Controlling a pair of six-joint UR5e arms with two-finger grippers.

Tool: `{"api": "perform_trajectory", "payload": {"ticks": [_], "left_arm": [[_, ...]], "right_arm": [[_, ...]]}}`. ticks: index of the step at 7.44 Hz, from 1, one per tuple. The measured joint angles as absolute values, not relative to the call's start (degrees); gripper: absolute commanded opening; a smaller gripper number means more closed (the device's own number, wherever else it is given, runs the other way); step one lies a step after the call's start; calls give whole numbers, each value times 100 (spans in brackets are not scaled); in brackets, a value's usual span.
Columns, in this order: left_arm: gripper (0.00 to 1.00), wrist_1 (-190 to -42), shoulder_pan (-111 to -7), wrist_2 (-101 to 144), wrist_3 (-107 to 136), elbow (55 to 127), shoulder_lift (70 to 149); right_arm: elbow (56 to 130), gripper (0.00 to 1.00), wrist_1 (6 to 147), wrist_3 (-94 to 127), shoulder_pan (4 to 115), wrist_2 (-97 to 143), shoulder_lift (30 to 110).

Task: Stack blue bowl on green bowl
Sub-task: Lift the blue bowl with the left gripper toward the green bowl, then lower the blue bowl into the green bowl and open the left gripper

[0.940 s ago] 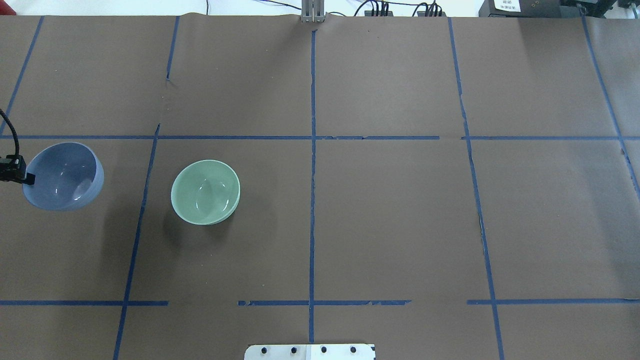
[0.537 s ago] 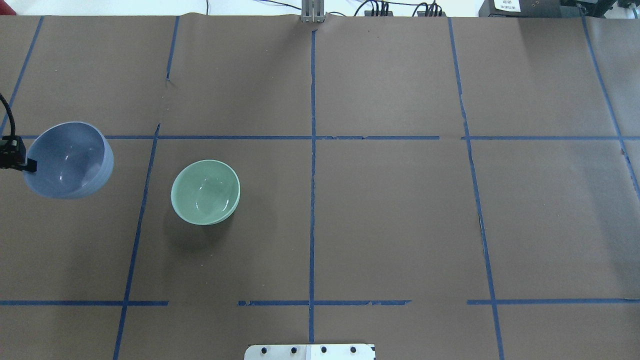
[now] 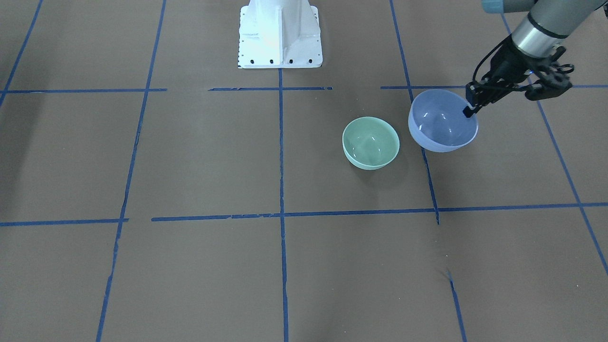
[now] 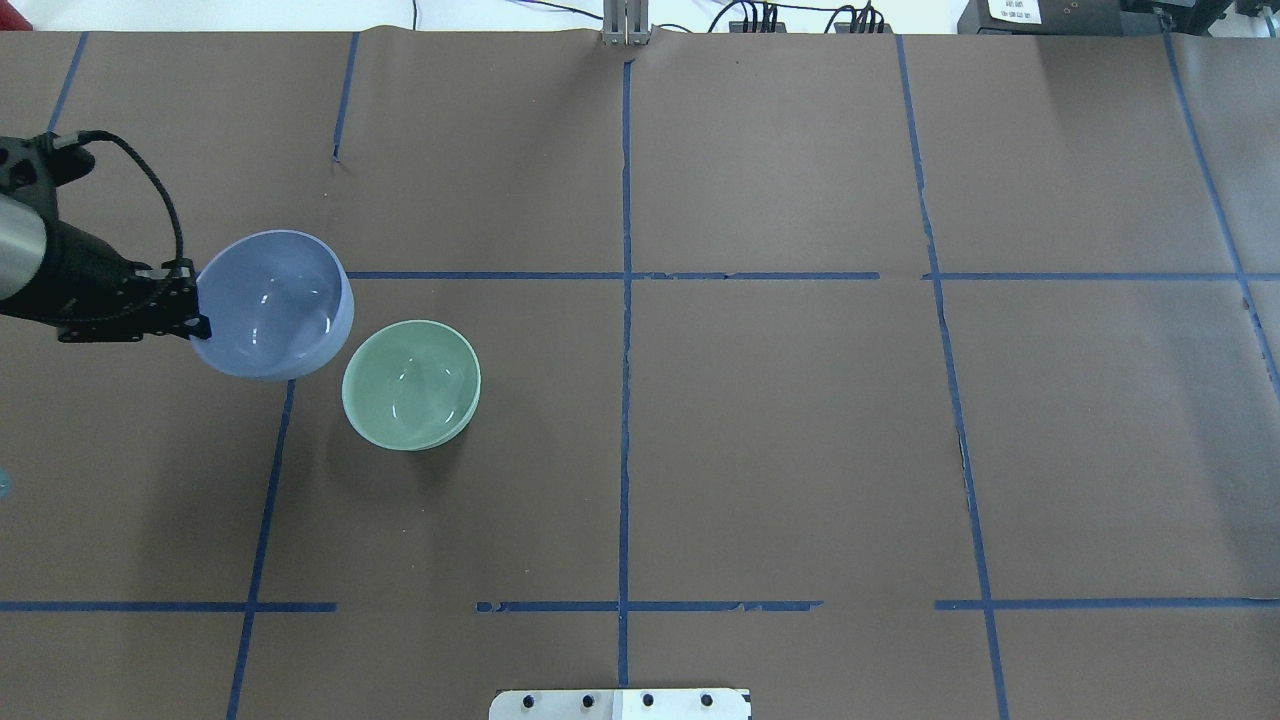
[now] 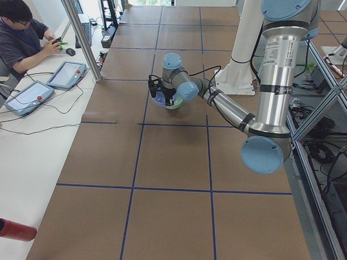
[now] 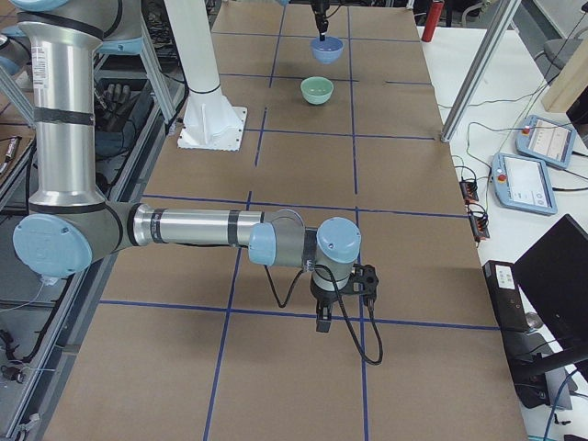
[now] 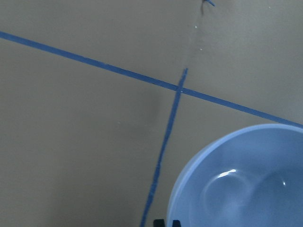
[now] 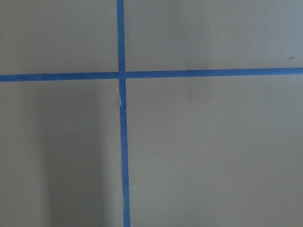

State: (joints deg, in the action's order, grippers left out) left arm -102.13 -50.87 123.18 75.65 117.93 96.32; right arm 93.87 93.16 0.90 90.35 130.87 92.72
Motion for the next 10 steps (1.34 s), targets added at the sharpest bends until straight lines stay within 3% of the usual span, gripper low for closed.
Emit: {"api": "perform_trajectory", "payload": {"ticks": [3, 10], "left_arm": [[0, -9834, -4452, 12012, 8232, 11250, 10547], [0, -9822, -4050, 11828, 8403, 11177, 10458]], "right_arm": [[9387, 100, 9316, 93, 9035, 13087, 9272], [9387, 100, 9316, 93, 9035, 13087, 9272]]}}
